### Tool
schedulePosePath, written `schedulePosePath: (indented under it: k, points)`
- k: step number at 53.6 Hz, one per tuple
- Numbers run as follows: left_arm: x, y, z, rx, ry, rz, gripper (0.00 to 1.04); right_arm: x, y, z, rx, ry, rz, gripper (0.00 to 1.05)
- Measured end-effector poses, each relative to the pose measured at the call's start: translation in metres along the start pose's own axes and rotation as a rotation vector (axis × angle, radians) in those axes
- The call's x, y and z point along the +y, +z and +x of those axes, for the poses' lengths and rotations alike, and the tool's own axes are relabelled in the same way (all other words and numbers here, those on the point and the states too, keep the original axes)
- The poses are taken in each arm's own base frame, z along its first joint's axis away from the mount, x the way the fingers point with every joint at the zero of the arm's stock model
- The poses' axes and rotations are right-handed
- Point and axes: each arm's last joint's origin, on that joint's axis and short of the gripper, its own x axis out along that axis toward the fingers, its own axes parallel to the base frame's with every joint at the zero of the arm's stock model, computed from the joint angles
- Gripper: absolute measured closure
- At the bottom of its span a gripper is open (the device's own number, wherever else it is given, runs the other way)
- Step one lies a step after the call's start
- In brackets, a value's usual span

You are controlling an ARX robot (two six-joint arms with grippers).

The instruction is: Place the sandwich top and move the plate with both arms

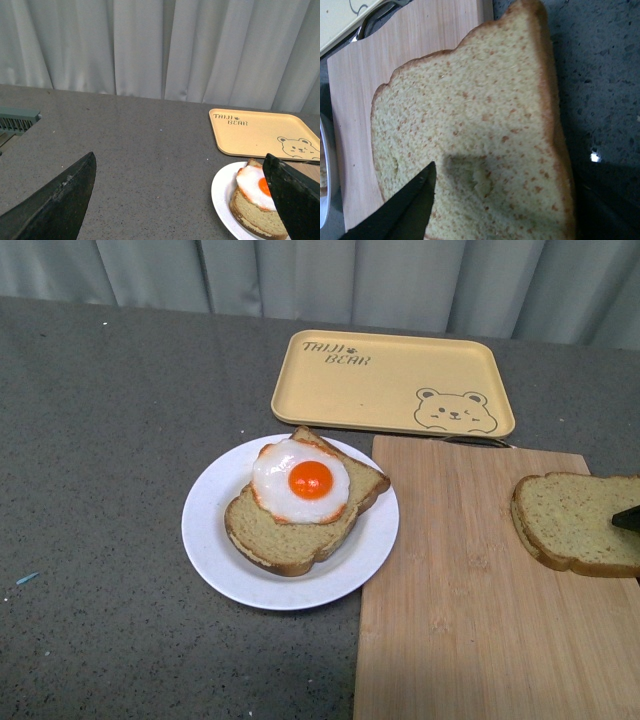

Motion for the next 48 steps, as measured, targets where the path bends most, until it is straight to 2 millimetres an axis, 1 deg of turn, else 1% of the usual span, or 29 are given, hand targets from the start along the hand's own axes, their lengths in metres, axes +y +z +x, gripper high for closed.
schedulePosePath:
  k: [4, 10, 12, 15, 18, 20, 22, 25, 28, 30, 31, 35, 36, 38, 41, 48]
  points:
    - [0.000, 0.000, 0.000, 0.000, 0.000, 0.000, 0.07, -0.001, 0.001, 0.002, -0.003, -0.005, 0.014, 0.42]
    - [0.000, 0.000, 0.000, 0.000, 0.000, 0.000, 0.07, -0.001, 0.001, 0.003, -0.002, -0.017, 0.015, 0.67]
    - [0.000, 0.000, 0.000, 0.000, 0.000, 0.000, 0.07, -0.001, 0.001, 0.003, -0.003, -0.017, 0.016, 0.74]
    - [0.000, 0.000, 0.000, 0.000, 0.000, 0.000, 0.07, 0.000, 0.001, 0.002, -0.004, -0.014, 0.015, 0.86]
    - [0.000, 0.000, 0.000, 0.000, 0.000, 0.000, 0.07, 0.003, 0.002, -0.002, -0.013, -0.011, 0.005, 0.96]
    - [0.000, 0.000, 0.000, 0.000, 0.000, 0.000, 0.07, 0.007, 0.002, -0.006, -0.020, -0.002, -0.003, 1.00]
    - [0.000, 0.000, 0.000, 0.000, 0.000, 0.000, 0.07, 0.012, 0.002, -0.010, -0.027, 0.020, -0.014, 1.02]
    - [0.000, 0.000, 0.000, 0.000, 0.000, 0.000, 0.07, 0.019, 0.003, -0.016, -0.040, 0.057, -0.026, 1.02]
    - [0.000, 0.000, 0.000, 0.000, 0.000, 0.000, 0.07, 0.031, 0.006, -0.024, -0.073, 0.135, -0.042, 1.02]
    - [0.000, 0.000, 0.000, 0.000, 0.000, 0.000, 0.07, 0.043, 0.009, -0.031, -0.102, 0.202, -0.067, 1.02]
    - [0.000, 0.000, 0.000, 0.000, 0.000, 0.000, 0.07, 0.046, 0.010, -0.033, -0.107, 0.211, -0.074, 1.02]
    - [0.000, 0.000, 0.000, 0.000, 0.000, 0.000, 0.07, 0.075, 0.016, -0.040, -0.139, 0.322, -0.128, 1.02]
    - [0.000, 0.000, 0.000, 0.000, 0.000, 0.000, 0.07, 0.085, 0.017, -0.040, -0.139, 0.358, -0.150, 1.02]
    - [0.000, 0.000, 0.000, 0.000, 0.000, 0.000, 0.07, 0.101, 0.016, -0.035, -0.125, 0.404, -0.184, 1.02]
    - [0.000, 0.000, 0.000, 0.000, 0.000, 0.000, 0.07, 0.123, 0.013, -0.020, -0.068, 0.444, -0.218, 1.02]
    - [0.000, 0.000, 0.000, 0.000, 0.000, 0.000, 0.07, 0.156, 0.011, 0.014, 0.026, 0.496, -0.269, 1.02]
